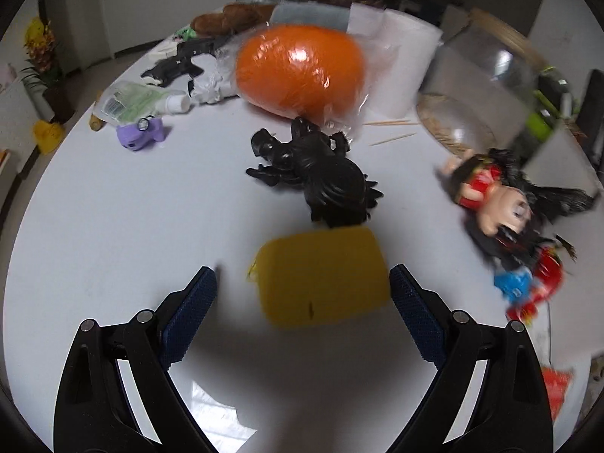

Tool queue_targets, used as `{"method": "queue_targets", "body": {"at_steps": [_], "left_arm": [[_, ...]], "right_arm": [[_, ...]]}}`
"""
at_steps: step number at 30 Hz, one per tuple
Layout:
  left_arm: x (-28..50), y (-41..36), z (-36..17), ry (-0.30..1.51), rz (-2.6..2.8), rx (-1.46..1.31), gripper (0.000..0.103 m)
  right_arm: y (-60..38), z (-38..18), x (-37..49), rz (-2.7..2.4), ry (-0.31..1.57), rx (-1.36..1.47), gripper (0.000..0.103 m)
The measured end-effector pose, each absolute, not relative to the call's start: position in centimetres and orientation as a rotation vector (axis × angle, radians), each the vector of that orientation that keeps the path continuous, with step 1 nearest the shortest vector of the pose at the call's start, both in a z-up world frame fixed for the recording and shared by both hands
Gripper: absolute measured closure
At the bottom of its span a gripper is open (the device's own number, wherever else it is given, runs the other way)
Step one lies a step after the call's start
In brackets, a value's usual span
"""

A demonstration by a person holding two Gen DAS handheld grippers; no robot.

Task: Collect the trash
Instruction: 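Grasp the white paper tube with the right gripper while the left grasps the yellow case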

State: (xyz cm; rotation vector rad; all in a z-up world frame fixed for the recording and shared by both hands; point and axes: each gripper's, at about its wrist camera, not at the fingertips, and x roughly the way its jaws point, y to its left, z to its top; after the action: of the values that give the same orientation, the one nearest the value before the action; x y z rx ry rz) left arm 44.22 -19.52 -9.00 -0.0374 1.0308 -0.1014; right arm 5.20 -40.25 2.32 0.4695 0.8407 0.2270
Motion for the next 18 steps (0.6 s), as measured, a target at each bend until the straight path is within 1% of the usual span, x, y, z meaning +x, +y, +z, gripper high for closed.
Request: {"method": "queue_targets", "body": {"at_steps": [1,3,7,11,14,18], "left_arm": [[44.5,-19.8,-9.1,1.034,-0.08,-0.028,0.015],[44.6,-20.0,-8.9,1.033,-0.04,-0.012,0.035],[43.0,-20.0,-8.3,1.049,-0.067,0.025,0.036],[39.1,-19.2,-6.3,1.028,-0.075,0.071,0.036],[33.6,-18.4,-4.0,0.997,-0.118,0.128,0.036],[23.6,-17.2,-0.9,0.985,-0.219,0.259,0.036]], "right_arm": [[-40.6,2.3,4.8,0.216,0.841,0.472,0.064],[-41.1,2.5,4.1,0.206,0.833,0.475,0.064],[-41.3,2.9,3.9,0.199,0.82,0.478,0.064],[-40.0,3.3,3.8,0.202,0.815,0.436,0.064],[-38.4,3.6,3.3,0.218,0.835,0.403,0.064],[-35.4,4.4,1.9,0.245,0.883,0.332,0.064]]}}
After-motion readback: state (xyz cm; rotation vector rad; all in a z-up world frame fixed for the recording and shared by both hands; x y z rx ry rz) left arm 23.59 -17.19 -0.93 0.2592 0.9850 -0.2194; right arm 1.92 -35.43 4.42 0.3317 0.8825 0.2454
